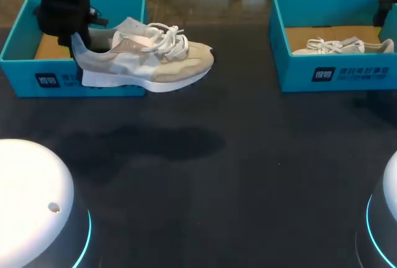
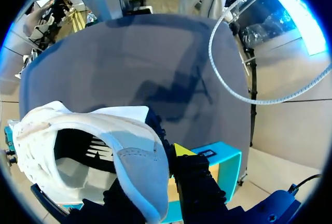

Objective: Take the shoe out of the shoebox, open the shoe tongue, remove and reinsert the insole, then place the shoe into the shoebox

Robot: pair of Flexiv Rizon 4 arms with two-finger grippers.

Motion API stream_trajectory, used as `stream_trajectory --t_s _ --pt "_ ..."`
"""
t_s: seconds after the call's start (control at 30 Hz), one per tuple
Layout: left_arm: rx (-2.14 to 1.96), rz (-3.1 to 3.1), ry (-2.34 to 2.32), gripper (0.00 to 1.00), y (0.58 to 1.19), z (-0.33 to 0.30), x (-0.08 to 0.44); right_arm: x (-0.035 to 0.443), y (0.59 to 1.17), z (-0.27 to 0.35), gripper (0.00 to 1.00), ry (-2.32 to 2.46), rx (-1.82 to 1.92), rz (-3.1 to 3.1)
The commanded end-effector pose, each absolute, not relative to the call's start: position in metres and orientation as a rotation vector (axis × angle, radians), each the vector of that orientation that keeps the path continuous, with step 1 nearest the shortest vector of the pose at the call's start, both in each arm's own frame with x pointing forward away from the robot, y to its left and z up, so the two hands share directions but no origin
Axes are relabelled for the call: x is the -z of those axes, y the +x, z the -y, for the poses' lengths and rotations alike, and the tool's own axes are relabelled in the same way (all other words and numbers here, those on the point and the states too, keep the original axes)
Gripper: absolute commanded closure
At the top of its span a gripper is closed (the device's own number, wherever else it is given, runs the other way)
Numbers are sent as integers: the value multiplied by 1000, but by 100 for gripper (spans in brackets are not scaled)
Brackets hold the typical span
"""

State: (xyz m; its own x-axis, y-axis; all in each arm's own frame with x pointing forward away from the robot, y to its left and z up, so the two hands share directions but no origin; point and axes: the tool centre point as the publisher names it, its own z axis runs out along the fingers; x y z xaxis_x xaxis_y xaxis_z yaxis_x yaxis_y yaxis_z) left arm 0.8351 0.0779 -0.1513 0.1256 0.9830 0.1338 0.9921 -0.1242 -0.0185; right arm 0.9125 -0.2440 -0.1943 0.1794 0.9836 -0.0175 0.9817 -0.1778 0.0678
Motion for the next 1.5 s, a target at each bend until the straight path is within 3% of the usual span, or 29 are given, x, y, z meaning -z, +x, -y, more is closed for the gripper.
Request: stream_trajectory --t_s 0.03,0.7,1.2,1.5 --pt "250 2050 -2346 100 831 -81 151 195 912 244 0 2364 -45 -1971" --pt "79 1859 -2432 100 747 34 230 195 912 244 0 2364 -45 -1971" --pt "75 1854 -2425 100 746 36 234 195 912 244 0 2364 -45 -1971" --pt "228 1786 -2423 100 710 68 297 195 912 244 0 2364 -45 -1971"
